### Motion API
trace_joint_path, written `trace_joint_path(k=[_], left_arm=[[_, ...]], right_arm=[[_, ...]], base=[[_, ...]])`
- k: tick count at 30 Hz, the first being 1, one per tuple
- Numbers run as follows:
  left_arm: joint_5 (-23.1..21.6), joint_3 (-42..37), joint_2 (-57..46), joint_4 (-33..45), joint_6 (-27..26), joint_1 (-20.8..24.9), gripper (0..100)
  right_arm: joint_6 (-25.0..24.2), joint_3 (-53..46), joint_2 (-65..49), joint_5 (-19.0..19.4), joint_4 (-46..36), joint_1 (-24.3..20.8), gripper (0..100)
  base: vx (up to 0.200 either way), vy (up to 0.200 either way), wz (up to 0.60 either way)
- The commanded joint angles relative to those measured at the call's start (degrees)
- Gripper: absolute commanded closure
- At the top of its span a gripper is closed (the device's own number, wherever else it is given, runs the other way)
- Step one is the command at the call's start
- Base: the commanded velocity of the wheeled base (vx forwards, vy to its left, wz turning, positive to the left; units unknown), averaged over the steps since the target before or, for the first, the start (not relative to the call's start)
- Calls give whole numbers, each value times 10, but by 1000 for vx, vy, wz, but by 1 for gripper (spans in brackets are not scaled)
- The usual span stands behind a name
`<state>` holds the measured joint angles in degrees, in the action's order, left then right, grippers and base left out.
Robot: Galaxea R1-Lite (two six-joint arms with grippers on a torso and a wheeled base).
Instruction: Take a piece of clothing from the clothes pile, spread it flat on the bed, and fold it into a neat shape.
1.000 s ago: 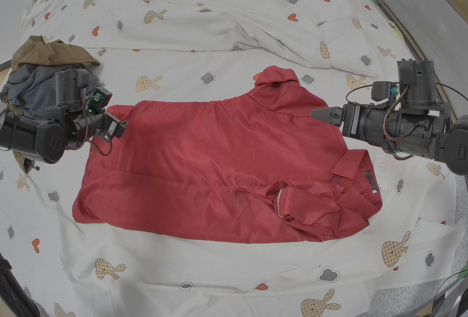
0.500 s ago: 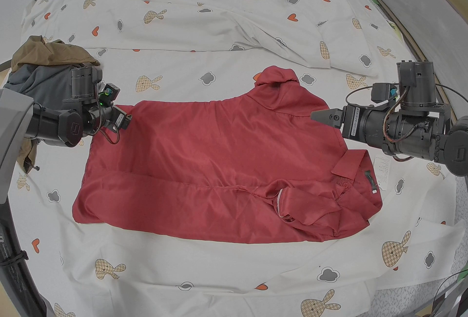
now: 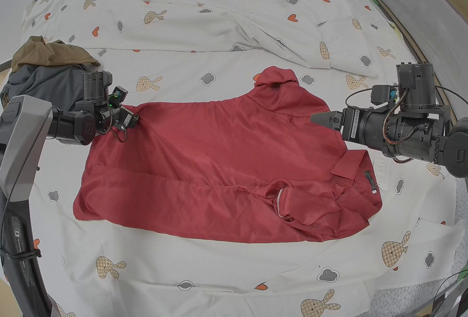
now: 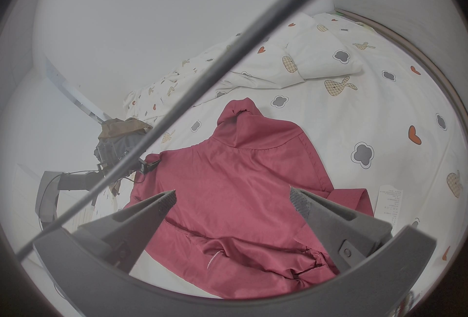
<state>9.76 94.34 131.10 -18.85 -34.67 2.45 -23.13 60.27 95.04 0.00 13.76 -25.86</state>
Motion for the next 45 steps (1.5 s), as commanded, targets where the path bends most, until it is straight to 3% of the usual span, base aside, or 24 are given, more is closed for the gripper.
trace_joint_path(k=[1, 18, 19, 29, 45], left_arm=[[-4, 15, 30, 3, 0, 0, 0], [-22, 25, 53, 1, 0, -9, 0], [-22, 25, 53, 1, 0, -9, 100], [-33, 20, 43, 3, 0, -10, 100], [-50, -95, -93, -2, 10, -10, 100]], right_arm=[[0, -2, 0, 0, 0, -2, 0], [0, -13, -3, 0, 1, 1, 0], [0, -13, -3, 0, 1, 1, 0], [0, -13, -5, 0, 1, 1, 0], [0, -16, -6, -1, 1, 1, 0]], base=[[0, 0, 0], [0, 0, 0], [0, 0, 0], [0, 0, 0], [0, 0, 0]])
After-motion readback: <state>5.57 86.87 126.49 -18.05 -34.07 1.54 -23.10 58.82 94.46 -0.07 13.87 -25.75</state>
